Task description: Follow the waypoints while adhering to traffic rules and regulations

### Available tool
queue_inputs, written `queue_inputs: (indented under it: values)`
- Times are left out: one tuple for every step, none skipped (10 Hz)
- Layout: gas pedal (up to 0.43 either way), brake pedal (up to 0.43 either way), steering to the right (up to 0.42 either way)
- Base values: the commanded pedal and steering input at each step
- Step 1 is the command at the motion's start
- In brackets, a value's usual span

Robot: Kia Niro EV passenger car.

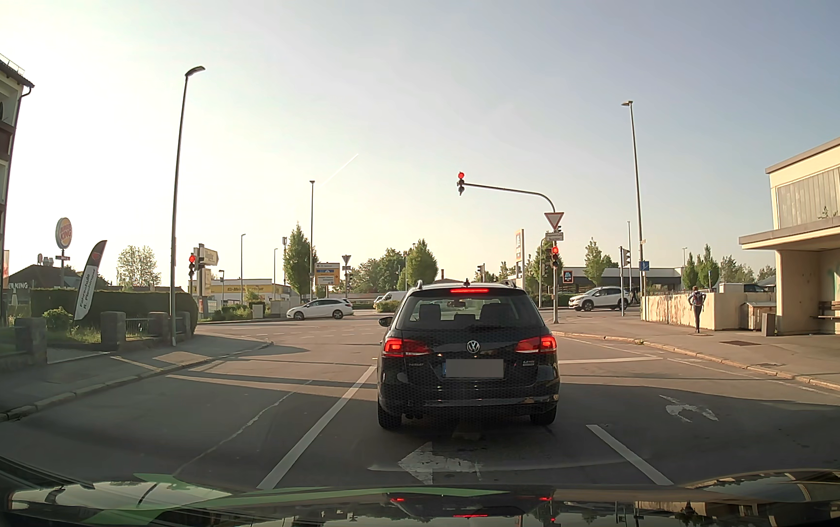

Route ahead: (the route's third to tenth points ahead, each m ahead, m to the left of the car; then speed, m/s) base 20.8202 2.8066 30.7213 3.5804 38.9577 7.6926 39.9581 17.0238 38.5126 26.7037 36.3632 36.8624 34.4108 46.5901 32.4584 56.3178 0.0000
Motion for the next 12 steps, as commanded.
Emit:
queue_inputs:
  values:
    - [0.000,0.354,-0.005]
    - [0.000,0.354,-0.005]
    - [0.000,0.354,-0.005]
    - [0.000,0.354,-0.005]
    - [0.000,0.354,-0.005]
    - [0.000,0.354,-0.005]
    - [0.000,0.354,-0.005]
    - [0.000,0.354,-0.005]
    - [0.000,0.354,-0.005]
    - [0.000,0.354,-0.005]
    - [0.000,0.354,-0.005]
    - [0.000,0.354,-0.005]
